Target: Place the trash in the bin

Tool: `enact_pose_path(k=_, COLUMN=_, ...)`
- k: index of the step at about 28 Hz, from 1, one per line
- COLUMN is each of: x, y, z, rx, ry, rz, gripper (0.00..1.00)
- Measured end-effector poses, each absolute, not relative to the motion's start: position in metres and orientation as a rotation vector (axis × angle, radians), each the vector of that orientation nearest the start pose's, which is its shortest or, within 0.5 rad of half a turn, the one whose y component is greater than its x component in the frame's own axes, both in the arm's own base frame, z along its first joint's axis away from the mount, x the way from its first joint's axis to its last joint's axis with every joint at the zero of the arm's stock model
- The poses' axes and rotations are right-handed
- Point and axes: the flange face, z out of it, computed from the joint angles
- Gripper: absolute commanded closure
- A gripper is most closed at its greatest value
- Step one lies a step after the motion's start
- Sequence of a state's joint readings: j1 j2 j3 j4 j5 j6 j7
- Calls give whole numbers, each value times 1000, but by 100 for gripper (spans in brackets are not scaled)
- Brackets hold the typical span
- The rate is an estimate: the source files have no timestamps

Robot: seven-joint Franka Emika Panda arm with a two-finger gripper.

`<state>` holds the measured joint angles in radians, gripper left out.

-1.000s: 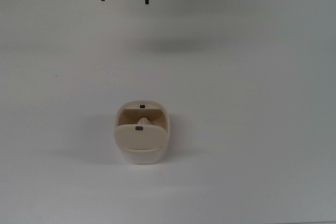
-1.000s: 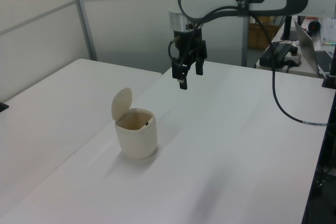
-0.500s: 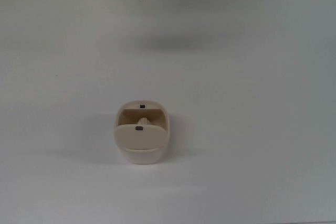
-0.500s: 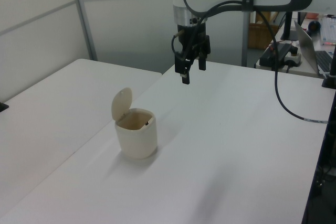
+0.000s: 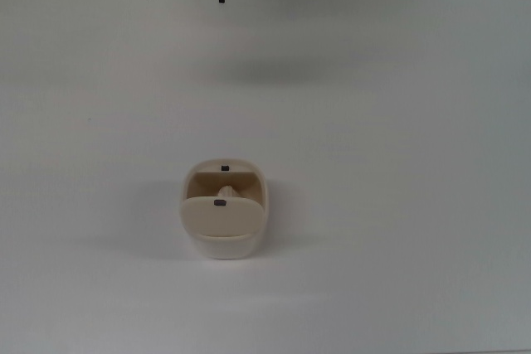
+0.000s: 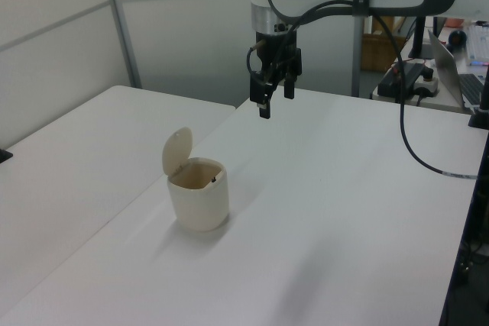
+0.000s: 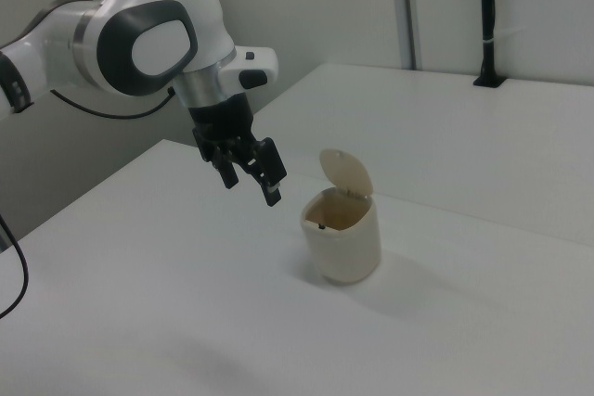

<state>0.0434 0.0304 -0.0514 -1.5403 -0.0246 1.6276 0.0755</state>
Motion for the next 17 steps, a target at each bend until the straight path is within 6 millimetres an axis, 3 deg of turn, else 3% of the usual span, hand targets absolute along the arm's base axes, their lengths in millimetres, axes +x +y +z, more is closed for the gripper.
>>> enact_pose_path(k=10, x=570, y=-7, z=627, rx=-3162, ry=131, rz=-91, gripper=0)
enact_pose_path(k=17, x=570, y=-18, z=627, rx=-3160, ry=163, rz=-91, gripper=0)
